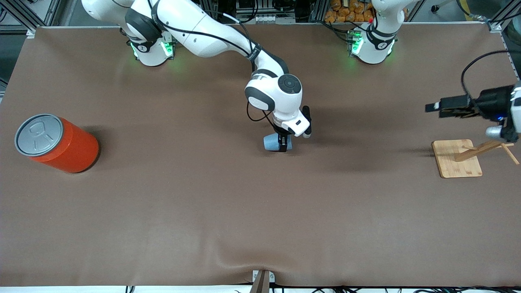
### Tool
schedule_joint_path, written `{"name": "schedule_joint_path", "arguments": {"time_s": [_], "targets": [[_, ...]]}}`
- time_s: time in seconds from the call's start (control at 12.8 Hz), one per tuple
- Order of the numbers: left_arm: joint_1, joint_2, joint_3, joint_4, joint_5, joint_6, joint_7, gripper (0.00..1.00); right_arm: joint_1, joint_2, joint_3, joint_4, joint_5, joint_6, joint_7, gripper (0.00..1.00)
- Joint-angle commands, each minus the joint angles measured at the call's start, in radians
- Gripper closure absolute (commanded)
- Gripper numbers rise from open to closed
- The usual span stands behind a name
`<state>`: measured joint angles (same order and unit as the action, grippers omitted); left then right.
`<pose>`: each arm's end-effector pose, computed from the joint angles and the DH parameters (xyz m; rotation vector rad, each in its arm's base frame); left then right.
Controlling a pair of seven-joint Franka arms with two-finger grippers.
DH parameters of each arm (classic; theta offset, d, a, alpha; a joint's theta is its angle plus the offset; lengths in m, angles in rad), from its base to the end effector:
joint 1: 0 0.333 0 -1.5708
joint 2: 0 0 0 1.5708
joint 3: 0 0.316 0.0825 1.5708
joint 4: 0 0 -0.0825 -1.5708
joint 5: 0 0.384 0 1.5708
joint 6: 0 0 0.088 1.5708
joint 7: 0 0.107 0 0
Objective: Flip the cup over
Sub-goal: 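Hold the cup with the right gripper while the left gripper reaches it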
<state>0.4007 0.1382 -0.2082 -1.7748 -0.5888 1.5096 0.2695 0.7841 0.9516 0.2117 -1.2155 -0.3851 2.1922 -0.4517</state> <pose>0.5603 0.0508 0.4717 2.4362 0.0063 -0.3041 0.4627 0.6065 0.2070 2.1241 2.1316 0.1285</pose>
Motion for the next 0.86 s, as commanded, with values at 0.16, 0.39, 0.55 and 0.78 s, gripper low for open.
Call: {"name": "schedule_joint_path", "arguments": {"time_s": [0.16,0.39,0.55,0.78], "targets": [[-0.013,0.02,-0.031,-0.188,-0.222,0.129,0.126,0.0,0.024,0.024,-0.011,0.014,-0.043,0.003,0.071,1.0],[-0.013,0.069,-0.034,-0.233,-0.278,0.133,0.177,0.0,0.02,0.022,-0.011,0.013,-0.041,0.001,0.074,0.0],[-0.016,0.096,-0.036,-0.251,-0.308,0.167,0.209,0.0,0.02,0.019,-0.014,0.013,-0.041,0.001,0.074,0.0],[-0.043,0.139,-0.051,-0.275,-0.35,0.196,0.217,0.0,0.014,-0.002,-0.014,0.013,-0.035,-0.012,0.076,0.0]]}}
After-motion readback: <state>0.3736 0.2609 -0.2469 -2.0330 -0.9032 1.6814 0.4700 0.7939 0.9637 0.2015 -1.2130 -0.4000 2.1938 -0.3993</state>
